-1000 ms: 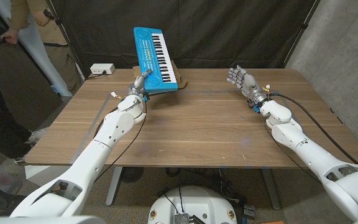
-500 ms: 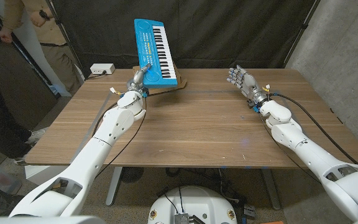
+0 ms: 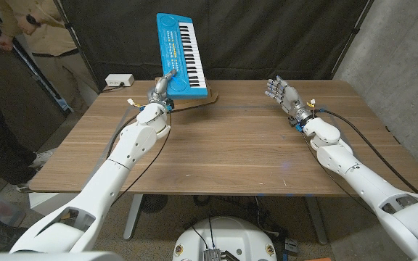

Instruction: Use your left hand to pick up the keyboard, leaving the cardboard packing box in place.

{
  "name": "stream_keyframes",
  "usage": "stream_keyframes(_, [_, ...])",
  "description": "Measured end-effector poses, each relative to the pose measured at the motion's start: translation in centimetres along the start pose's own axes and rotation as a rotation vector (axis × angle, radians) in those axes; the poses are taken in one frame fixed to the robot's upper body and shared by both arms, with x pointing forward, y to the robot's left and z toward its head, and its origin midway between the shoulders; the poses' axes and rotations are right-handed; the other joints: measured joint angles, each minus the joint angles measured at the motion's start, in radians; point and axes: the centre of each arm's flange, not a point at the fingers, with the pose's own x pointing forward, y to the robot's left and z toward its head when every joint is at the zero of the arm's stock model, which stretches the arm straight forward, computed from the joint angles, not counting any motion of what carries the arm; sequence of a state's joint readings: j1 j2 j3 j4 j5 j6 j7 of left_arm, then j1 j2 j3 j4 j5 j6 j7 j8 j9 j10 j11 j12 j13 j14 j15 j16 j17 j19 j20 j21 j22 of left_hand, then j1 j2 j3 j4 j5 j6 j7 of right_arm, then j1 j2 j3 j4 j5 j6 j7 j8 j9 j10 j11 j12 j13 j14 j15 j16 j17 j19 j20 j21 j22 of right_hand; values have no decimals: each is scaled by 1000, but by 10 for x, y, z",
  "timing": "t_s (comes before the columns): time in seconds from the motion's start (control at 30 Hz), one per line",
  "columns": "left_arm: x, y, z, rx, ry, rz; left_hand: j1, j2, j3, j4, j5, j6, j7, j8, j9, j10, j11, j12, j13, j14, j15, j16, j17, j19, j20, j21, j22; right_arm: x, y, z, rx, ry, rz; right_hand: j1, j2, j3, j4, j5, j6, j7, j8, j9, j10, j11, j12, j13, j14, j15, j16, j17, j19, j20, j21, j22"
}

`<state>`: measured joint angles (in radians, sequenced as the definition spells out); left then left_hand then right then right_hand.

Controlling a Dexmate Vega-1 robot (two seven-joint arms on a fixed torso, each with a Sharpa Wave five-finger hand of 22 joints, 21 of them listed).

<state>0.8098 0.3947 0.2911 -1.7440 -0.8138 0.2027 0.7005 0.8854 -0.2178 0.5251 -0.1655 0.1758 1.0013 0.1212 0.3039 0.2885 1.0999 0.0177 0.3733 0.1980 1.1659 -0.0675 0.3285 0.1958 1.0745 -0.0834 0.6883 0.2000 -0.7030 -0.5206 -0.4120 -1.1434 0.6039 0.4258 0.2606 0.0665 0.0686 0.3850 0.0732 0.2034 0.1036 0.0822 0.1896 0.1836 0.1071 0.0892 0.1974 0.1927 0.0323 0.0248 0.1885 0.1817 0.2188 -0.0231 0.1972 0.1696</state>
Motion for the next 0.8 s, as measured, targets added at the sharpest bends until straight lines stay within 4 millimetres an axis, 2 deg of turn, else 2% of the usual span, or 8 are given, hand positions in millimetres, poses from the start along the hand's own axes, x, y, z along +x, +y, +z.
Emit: stream_keyframes(0.8, [-10, 1, 21, 15, -75, -8, 0, 0, -9, 0, 3, 0, 0, -7, 7, 0, 0, -5, 5, 3, 3, -8, -1, -11, -4, 18, -4, -7, 11, 6, -8, -10, -10, 0, 0, 0, 0, 0, 0, 0, 0, 0, 0, 0, 0, 0, 0, 0, 0, 0, 0, 0, 0, 0])
